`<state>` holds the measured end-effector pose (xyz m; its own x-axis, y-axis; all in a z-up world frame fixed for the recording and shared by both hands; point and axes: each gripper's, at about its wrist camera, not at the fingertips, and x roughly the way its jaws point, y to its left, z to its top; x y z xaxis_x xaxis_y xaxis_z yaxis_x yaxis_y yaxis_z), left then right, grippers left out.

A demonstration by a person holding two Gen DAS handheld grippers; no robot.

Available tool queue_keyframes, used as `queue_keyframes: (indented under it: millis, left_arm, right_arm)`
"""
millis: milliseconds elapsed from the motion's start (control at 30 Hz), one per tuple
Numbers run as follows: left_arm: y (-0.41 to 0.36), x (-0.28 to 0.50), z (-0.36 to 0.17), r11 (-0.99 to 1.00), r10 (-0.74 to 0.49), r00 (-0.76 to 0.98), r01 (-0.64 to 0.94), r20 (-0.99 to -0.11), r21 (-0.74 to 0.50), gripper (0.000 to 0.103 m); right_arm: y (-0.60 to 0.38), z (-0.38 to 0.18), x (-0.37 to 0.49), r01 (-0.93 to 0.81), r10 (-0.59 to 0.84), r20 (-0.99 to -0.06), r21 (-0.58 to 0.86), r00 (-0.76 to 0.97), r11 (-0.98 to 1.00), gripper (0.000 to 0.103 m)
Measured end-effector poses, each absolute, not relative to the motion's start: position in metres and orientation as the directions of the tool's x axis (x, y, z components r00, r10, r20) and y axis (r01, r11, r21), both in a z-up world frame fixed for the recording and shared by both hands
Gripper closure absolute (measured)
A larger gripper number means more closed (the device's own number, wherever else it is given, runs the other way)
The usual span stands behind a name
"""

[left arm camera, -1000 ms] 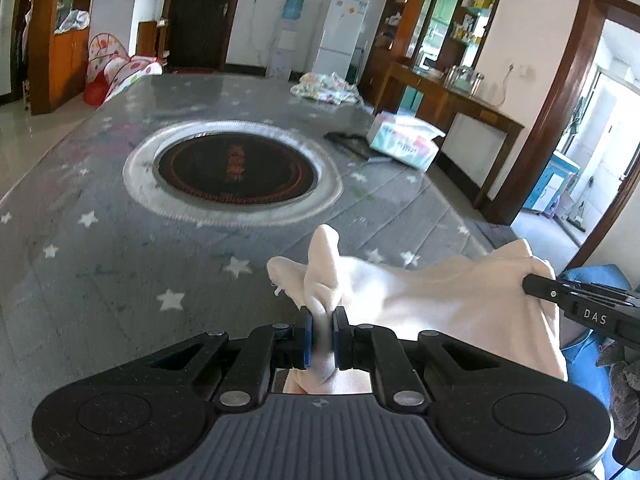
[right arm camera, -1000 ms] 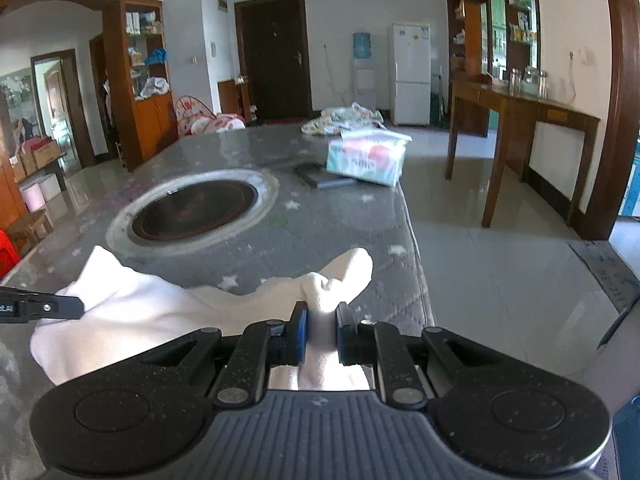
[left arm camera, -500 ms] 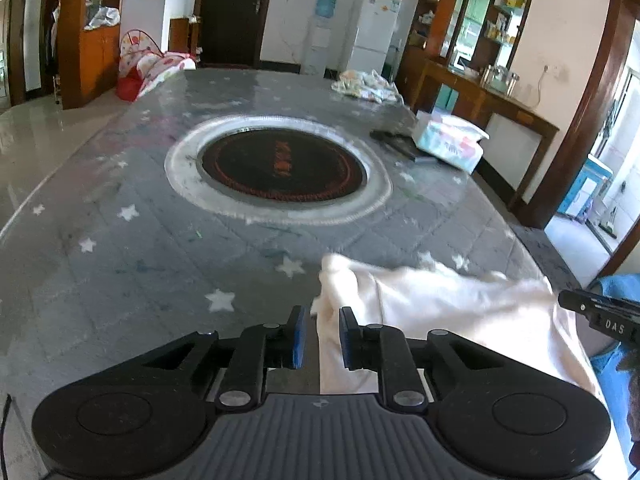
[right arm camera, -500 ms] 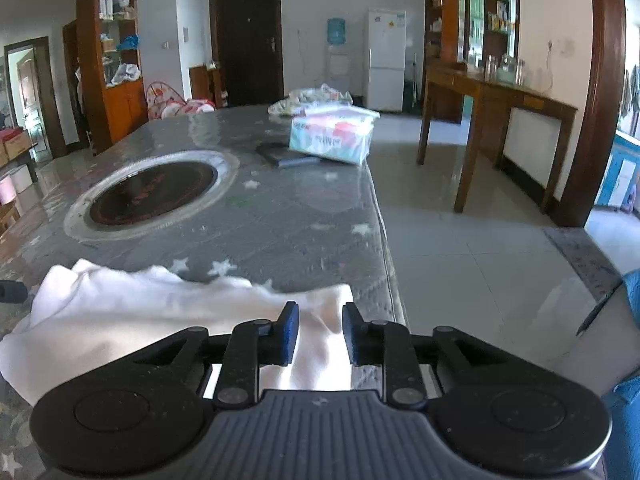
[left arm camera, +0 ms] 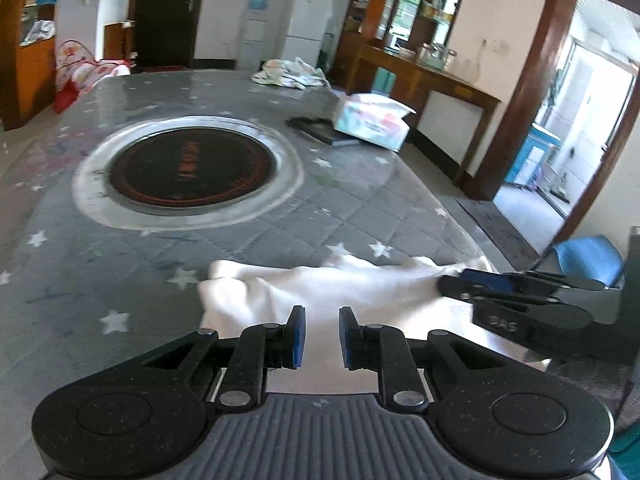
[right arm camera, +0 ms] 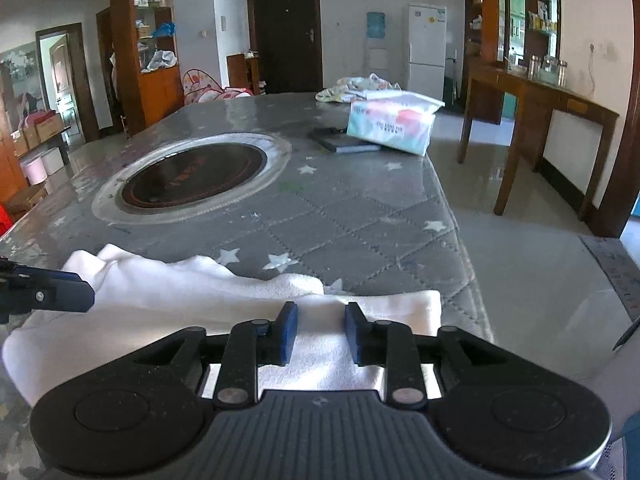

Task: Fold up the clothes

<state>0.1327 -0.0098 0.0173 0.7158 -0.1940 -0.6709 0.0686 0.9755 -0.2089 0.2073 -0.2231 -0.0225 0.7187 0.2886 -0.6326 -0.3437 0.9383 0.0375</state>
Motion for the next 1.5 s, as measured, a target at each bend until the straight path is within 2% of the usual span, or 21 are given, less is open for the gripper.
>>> queue_keyframes:
  millis: [133,300,667,900,1167,1333,1433,1500]
  left_arm:
    - [-0.021,0.149,0.013,0.976,-0.208,0.705,0.1,-0.678,-0.196,0.083]
    - [-0.029,0.171,0.001,0.976,-0.213,0.684,0.113,-0.697,-0.187,0.083]
    - [-0.023,0.185,-0.01,0.973,-0.219,0.668,0.092,-0.711,-0.214,0.081]
    - [-0.026,0.185,-0.011,0.977,-0.205,0.67,0.091,-0.713,-0.195,0.08]
    - [-0.026,0.187,-0.011,0.976,-0.204,0.67,0.082,-0.714,-0.201,0.079]
    - [-0.027,0.185,-0.009,0.973,-0.216,0.669,0.088,-0.712,-0.213,0.067]
    - [-0.028,0.175,-0.002,0.974,-0.216,0.677,0.103,-0.704,-0.2,0.064]
    - [-0.028,0.165,0.001,0.974,-0.219,0.679,0.116,-0.701,-0.192,0.064]
  right_arm:
    - [-0.221,-0.029,0.21,-0.352,0.297,-0.623,0.036,0.724,0.935,0.056]
    - [-0.217,-0.026,0.207,-0.363,0.303,-0.606,0.025,0.735,0.931,0.044]
    - [-0.216,-0.022,0.205,-0.383,0.313,-0.614,0.018,0.725,0.923,0.041]
    - [-0.216,-0.015,0.167,-0.465,0.356,-0.628,-0.01,0.692,0.885,0.04]
    - [-0.232,-0.015,0.125,-0.468,0.365,-0.626,0.0,0.689,0.884,0.04]
    - [-0.239,-0.01,0.113,-0.443,0.357,-0.605,0.008,0.711,0.896,0.04]
    - [-0.241,-0.006,0.105,-0.427,0.34,-0.588,-0.009,0.734,0.904,0.04]
    - [-0.24,-0.009,0.107,-0.424,0.331,-0.62,-0.003,0.711,0.906,0.041]
